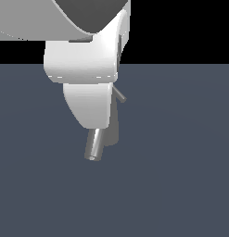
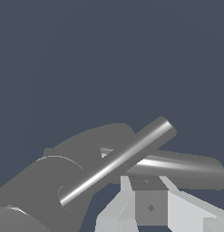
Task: Turn on the faucet by rotating a designated handle.
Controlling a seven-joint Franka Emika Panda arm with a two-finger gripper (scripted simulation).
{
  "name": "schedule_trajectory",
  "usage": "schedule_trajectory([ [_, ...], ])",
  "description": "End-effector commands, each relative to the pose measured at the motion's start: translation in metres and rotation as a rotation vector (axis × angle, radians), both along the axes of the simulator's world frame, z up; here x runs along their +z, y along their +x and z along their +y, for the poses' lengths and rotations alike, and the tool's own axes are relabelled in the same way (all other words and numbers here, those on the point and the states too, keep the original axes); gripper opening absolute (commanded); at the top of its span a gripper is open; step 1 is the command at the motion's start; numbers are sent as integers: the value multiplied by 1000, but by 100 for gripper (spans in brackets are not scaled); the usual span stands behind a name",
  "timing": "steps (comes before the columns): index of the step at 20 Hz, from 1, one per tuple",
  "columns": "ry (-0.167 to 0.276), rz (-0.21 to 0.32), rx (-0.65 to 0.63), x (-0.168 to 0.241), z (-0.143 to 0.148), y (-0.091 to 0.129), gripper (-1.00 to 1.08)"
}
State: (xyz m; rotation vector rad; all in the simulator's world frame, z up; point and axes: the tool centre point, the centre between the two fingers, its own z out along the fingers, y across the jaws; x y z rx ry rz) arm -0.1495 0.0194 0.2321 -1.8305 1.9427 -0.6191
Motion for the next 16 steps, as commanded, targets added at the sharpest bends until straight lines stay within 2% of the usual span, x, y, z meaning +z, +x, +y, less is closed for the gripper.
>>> schedule_trajectory([
  [1,8,2,-38,2,-20,3,-100],
  [16,11,10,-58,14,-62,19,-100],
])
